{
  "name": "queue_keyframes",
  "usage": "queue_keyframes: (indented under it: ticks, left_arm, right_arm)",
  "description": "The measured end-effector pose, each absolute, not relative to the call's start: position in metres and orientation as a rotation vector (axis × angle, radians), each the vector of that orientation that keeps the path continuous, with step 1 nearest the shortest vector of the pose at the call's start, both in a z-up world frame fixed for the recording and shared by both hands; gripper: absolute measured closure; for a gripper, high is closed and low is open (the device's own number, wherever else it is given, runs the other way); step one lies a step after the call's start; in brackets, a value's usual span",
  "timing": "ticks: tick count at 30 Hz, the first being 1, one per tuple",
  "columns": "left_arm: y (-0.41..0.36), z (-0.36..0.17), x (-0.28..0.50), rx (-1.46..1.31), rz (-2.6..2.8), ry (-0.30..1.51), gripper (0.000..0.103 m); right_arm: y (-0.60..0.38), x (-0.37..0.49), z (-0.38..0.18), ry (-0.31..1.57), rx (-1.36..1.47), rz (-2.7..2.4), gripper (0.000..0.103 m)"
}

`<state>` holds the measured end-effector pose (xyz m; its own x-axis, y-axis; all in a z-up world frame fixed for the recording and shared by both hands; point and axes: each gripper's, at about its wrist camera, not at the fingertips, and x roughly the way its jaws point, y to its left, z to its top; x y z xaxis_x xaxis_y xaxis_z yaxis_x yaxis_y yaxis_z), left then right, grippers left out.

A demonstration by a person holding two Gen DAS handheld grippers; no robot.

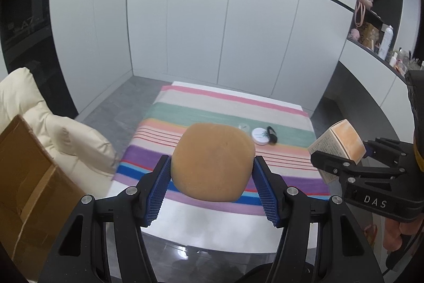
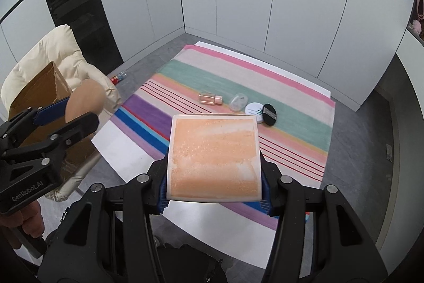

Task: Organize objects
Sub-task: 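Carry the beige sponge and peach compact with both tools toward the cardboard box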

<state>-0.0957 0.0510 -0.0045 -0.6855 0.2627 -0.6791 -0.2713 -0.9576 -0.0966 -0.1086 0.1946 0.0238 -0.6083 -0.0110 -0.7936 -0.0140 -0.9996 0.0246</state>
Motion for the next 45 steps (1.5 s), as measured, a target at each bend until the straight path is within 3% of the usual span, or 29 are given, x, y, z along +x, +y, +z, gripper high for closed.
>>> queue_keyframes:
  ticks: [45]
  left_arm:
    - [-0.123, -0.006, -0.087, -1.153, 2.925, -0.223, 0.039]
  right_arm:
    - [0.029, -0.173, 0.027, -0.141, -1.453, 3.035, 0.049]
